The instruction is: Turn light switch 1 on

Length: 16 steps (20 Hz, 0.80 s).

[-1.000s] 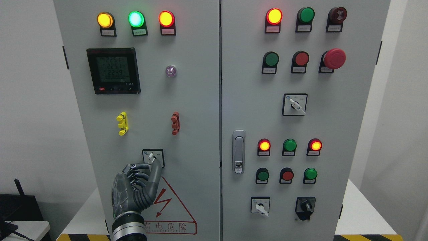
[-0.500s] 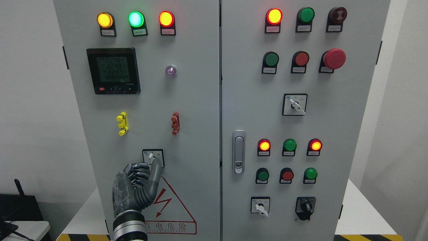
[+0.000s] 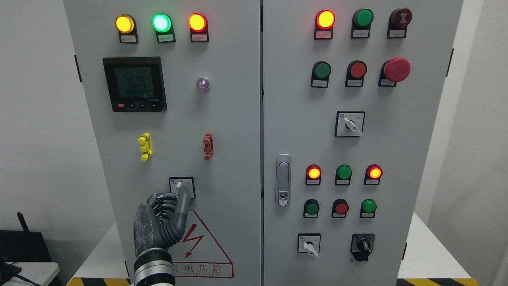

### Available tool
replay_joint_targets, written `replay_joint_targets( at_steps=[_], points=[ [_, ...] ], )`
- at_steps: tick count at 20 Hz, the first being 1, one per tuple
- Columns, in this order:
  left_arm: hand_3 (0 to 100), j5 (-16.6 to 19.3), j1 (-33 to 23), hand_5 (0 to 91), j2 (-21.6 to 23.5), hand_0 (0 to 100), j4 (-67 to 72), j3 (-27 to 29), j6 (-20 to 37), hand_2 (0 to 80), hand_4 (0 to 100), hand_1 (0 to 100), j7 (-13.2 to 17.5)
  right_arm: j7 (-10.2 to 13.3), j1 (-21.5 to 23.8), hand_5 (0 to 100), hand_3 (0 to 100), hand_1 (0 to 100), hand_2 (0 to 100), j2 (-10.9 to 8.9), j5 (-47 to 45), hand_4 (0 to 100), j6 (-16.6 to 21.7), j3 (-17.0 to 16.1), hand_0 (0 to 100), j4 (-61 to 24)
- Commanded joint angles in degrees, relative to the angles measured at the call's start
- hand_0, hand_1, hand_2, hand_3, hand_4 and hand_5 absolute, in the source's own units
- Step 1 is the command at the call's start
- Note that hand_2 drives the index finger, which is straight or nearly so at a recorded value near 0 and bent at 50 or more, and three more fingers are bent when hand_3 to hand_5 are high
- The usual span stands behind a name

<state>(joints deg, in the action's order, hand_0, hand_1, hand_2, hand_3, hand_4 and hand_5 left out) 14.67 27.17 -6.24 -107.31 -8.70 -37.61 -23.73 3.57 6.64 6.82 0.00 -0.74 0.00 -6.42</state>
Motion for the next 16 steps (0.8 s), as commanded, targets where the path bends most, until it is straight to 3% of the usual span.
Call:
replay_joint_targets(
  at_steps=[1,16],
  points=[
    [78,0.0,0.2,88.3,0.0,29,0.3,-0.1,-0.1,49.4,85,34,0.0,0.0,0.0,0,0,39,0,0.04,-1.4,0,0.0,1.0,12,0.0],
    [78,0.1,1.0,88.1,0.0,31,1.3,-0.1,-0.9,49.3,85,35,0.0,0.0,0.0,0,0,39,0,-0.05,-1.4,0,0.0,1.0,12,0.0]
  ],
)
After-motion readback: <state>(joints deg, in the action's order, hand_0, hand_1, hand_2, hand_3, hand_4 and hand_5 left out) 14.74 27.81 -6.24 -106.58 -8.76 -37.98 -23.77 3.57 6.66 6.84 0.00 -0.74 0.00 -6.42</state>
